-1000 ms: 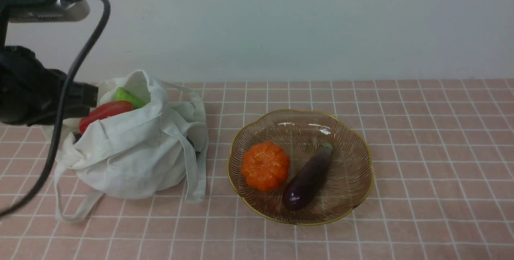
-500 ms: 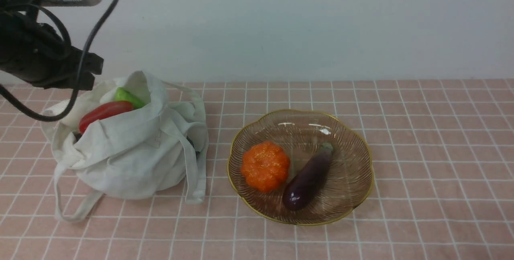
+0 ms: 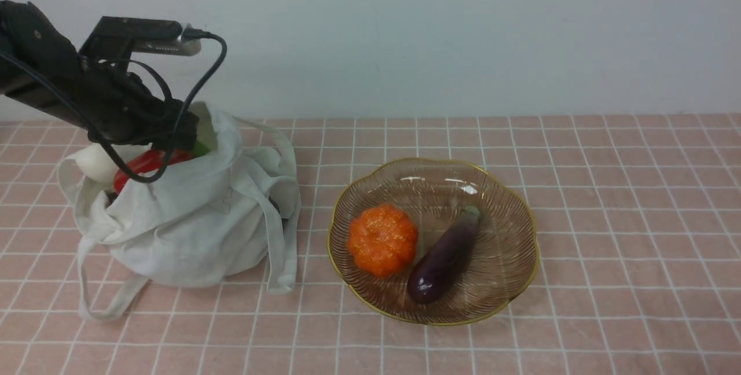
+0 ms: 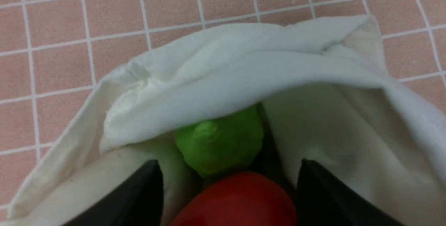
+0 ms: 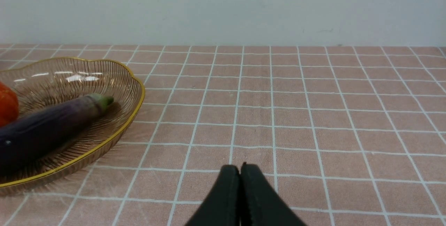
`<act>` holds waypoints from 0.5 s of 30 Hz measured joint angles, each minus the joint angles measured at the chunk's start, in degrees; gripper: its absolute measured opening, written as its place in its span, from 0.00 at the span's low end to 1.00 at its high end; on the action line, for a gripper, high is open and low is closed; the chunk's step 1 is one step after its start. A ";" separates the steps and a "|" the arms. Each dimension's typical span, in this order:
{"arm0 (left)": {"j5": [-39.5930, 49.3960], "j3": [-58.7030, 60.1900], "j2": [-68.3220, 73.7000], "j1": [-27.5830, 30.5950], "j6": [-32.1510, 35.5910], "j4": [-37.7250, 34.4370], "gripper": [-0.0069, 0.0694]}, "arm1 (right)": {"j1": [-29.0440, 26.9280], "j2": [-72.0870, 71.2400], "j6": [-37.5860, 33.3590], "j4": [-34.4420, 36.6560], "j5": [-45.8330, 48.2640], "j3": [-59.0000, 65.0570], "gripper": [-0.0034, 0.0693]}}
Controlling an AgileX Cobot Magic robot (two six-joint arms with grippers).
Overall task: Take vegetables from bag on pink coffee tablecloth place on plate.
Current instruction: 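Reach into the cloth bag and grasp the green cucumber with the left gripper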
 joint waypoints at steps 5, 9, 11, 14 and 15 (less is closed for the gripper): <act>-3.50 0.00 2.19 0.00 0.00 -0.42 0.70 | 0.00 0.00 0.00 0.00 0.00 0.00 0.03; -4.93 -0.15 3.73 0.00 0.00 -0.54 0.62 | -0.05 0.00 0.00 0.00 0.00 0.00 0.03; -5.67 -0.22 4.22 0.00 0.00 -0.60 0.56 | -0.04 0.00 0.00 0.00 0.00 0.00 0.03; -6.28 -0.28 4.44 0.00 0.00 -0.72 0.42 | -0.04 0.00 0.00 0.00 0.00 0.00 0.03; -6.28 -0.28 4.44 0.00 0.00 -0.87 0.42 | -0.04 0.00 0.00 0.00 0.00 0.00 0.03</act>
